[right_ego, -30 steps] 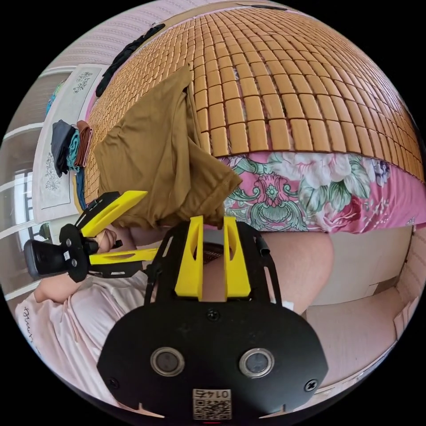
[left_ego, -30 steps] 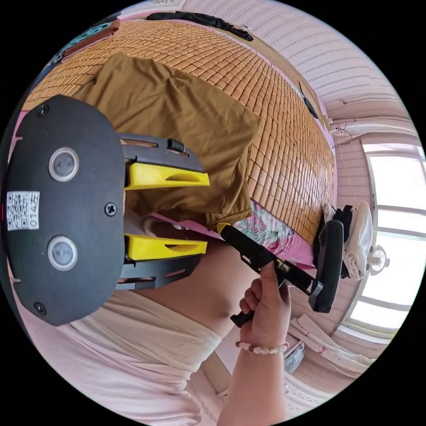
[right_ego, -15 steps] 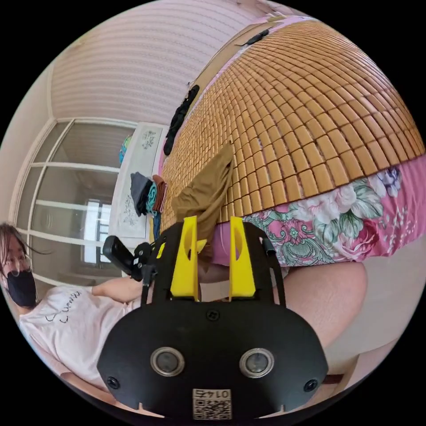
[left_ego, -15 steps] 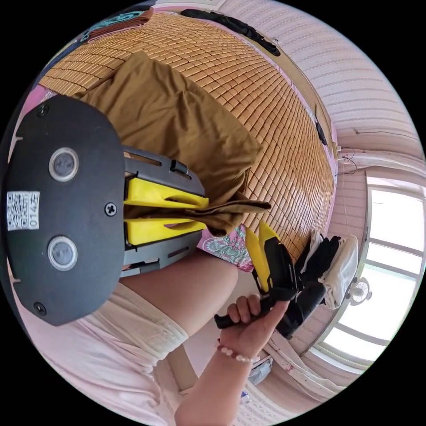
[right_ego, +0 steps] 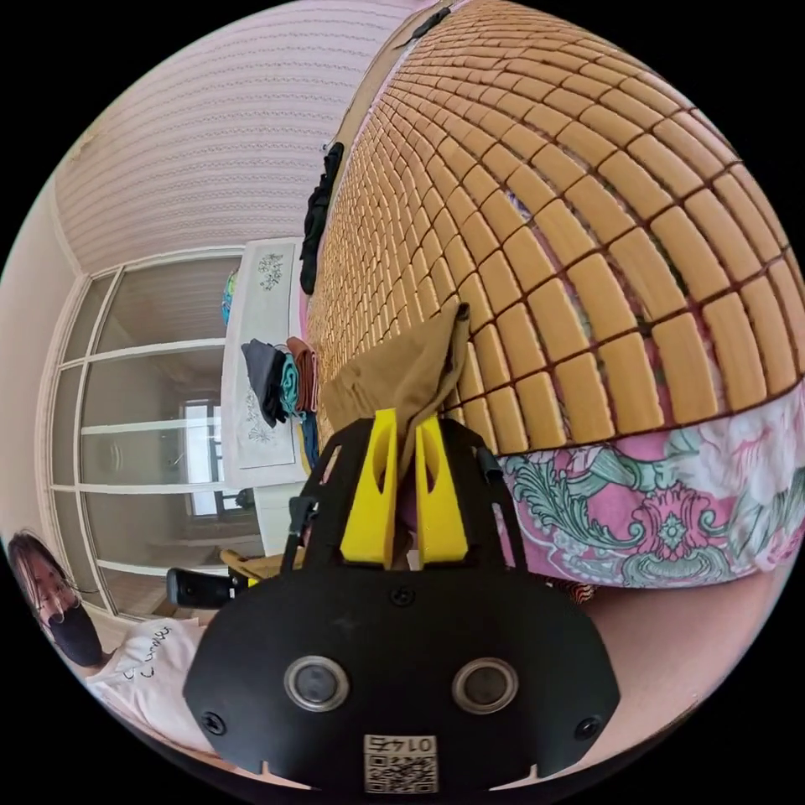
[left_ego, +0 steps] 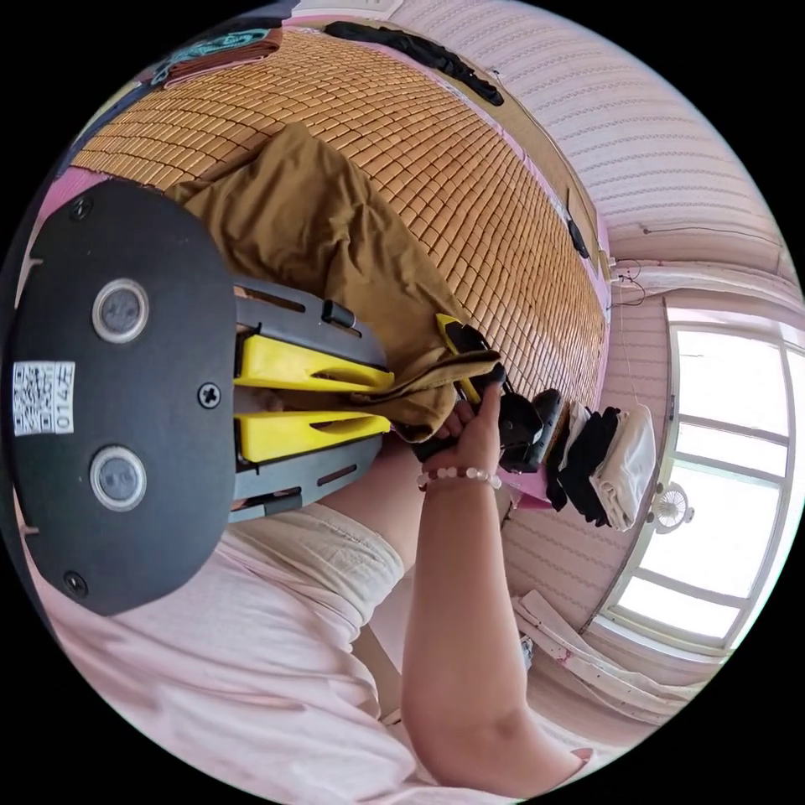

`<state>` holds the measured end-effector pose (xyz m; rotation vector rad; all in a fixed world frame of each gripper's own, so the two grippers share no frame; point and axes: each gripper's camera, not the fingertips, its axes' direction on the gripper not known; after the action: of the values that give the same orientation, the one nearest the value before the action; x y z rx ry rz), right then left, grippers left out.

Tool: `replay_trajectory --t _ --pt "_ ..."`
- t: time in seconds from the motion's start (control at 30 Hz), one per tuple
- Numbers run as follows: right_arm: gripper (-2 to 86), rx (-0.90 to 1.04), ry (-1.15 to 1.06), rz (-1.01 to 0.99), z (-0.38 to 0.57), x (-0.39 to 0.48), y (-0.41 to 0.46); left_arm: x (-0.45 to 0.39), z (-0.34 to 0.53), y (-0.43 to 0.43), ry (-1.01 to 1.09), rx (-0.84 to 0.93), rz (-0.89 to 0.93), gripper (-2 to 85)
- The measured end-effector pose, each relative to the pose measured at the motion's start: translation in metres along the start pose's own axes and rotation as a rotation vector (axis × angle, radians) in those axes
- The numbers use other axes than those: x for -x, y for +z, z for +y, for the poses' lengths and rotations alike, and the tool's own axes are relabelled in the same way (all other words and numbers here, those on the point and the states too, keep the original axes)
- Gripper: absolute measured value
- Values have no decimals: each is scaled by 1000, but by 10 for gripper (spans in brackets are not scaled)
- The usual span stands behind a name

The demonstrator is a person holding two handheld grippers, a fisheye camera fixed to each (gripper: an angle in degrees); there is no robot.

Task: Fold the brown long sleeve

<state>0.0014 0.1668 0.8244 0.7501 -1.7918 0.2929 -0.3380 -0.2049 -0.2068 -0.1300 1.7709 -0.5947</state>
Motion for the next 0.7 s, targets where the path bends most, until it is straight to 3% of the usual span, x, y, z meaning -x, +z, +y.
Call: replay_trajectory --t 0.13,0.27,0.43,0.53,0.7 --pt "18 -70 -63 8 5 15 -40 -11 -4 -7 49 -46 -10 26" --pt "12 -110 -118 139 17 37 -90 -32 -25 -8 153 -138 15 28" --pt "13 -176 -152 221 29 72 -128 -37 -31 -8 135 -223 98 27" --pt "19 -89 -229 294 18 110 -103 -20 -14 -18 72 -239 85 27" --pt "63 136 -408 350 -8 182 8 6 48 -40 -23 -168 -122 37"
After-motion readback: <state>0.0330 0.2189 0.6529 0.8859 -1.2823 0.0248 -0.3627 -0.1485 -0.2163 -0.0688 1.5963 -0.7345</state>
